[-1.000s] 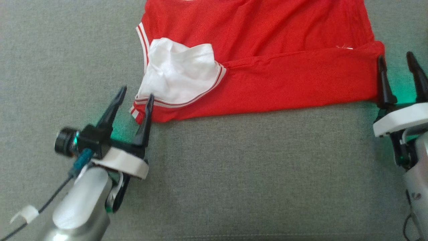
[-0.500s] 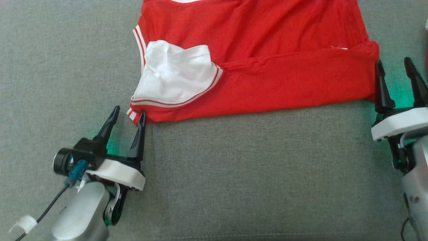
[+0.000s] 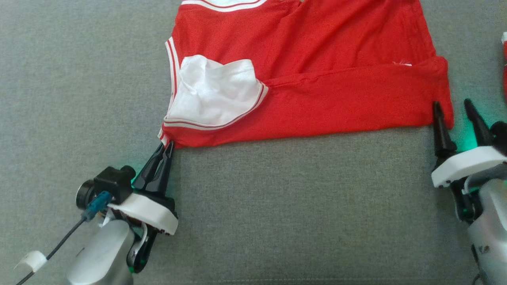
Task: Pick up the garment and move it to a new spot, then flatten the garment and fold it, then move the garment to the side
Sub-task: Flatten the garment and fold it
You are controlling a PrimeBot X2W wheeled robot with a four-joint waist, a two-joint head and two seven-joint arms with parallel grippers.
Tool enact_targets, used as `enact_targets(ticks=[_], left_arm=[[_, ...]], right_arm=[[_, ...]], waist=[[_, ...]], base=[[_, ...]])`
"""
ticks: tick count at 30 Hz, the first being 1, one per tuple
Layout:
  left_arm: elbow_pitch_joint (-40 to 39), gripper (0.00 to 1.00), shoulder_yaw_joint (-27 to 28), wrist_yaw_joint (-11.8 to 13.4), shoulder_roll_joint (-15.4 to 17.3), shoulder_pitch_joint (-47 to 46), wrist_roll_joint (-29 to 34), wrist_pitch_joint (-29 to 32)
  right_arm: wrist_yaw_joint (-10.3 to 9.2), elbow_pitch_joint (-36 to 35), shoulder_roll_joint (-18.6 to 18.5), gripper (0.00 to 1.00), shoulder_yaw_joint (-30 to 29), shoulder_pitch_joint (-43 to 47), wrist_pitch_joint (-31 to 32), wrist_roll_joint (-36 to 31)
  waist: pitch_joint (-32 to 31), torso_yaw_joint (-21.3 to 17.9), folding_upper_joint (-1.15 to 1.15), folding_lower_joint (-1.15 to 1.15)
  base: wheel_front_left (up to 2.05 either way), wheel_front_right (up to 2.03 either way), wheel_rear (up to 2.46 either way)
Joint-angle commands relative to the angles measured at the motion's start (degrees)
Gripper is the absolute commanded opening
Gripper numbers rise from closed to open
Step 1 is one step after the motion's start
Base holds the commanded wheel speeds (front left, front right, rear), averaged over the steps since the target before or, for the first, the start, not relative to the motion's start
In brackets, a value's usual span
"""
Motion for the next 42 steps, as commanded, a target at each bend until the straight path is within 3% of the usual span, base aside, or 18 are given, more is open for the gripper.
enact_targets(ticks=[1, 5, 6, 7, 8, 22, 30, 38, 39, 40, 41, 42], left_arm=[[-1.7, 0.0, 2.1, -0.3, 1.4, -0.6, -0.4, -0.4], [-2.8, 0.0, 2.7, -0.3, 1.5, -0.2, -0.6, -1.0], [-3.1, 0.0, 2.9, -0.3, 1.5, -0.1, -0.7, -1.1], [-3.4, 0.0, 3.2, -0.3, 1.4, 0.1, -0.8, -1.2], [-3.6, 0.0, 3.5, -0.4, 1.4, 0.3, -1.0, -1.4], [-6.4, 0.0, 7.8, -3.5, 0.6, 9.1, -9.7, -1.8], [-8.0, 0.0, 7.5, -4.2, 2.7, 15.8, -12.4, -1.5], [-9.3, 0.0, 6.9, -4.1, 4.0, 18.8, -13.4, -0.1], [-9.2, 0.0, 6.9, -4.0, 3.9, 18.9, -13.9, 0.5], [-9.2, 0.0, 6.8, -3.8, 3.9, 19.0, -14.4, 1.3], [-9.3, 0.07, 7.0, -3.5, 3.9, 19.0, -14.8, 1.9], [-9.5, 0.47, 7.2, -2.9, 4.1, 19.0, -14.9, 2.2]], right_arm=[[0.39, 0.3, -0.8, 1.0, 1.9, 0.7, -0.2, 1.5], [0.39, 2.5, -1.5, 1.0, 5.0, 0.1, 1.5, 4.9], [0.39, 2.8, -1.7, 0.67, 5.8, 0.0, 1.8, 5.6], [0.39, 2.8, -2.0, 0.01, 6.6, -0.1, 1.9, 6.2], [0.39, 2.6, -2.4, 0.0, 7.3, -0.1, 1.8, 6.9], [0.39, -1.3, -8.3, 0.0, 10.9, 6.9, 0.0, 11.8], [0.39, -6.8, -8.5, 0.0, 8.9, 17.5, 0.0, 12.9], [0.39, -15.0, -5.7, 0.0, 2.1, 26.1, 4.5, 10.0], [0.39, -15.8, -5.2, 0.14, 1.4, 26.8, 5.5, 9.8], [0.39, -16.4, -4.8, 0.44, 0.7, 27.4, 6.5, 9.6], [0.39, -17.2, -4.4, 1.0, -0.2, 27.8, 7.1, 9.3], [0.39, -18.0, -4.0, 1.0, -0.9, 28.3, 7.6, 9.0]], waist=[[-0.5, 0.5, 0.0, 0.0], [-0.9, 0.9, 0.0, 0.0], [-1.0, 1.0, 0.0, 0.0], [-1.1, 1.1, 0.0, 0.0], [-1.2, 1.2, 0.0, 0.0], [-5.8, 1.0, 0.0, 0.0], [-8.9, 0.7, 0.0, 0.0], [-10.2, 0.1, 0.0, 0.0], [-10.3, 0.1, 0.0, 0.0], [-10.4, 0.0, 0.0, 0.0], [-10.5, -0.1, 0.0, 0.0], [-10.5, -0.1, 0.0, 0.0]], base=[[0.0, 0.0, 0.0], [0.0, 0.0, 0.0], [0.0, 0.0, 0.0], [0.0, 0.0, 0.0], [0.0, 0.0, 0.0], [0.0, 0.0, 0.0], [0.0, 0.0, 0.0], [0.0, 0.0, 0.0], [0.0, 0.0, 0.0], [0.0, 0.0, 0.0], [0.0, 0.0, 0.0], [0.0, 0.0, 0.0]])
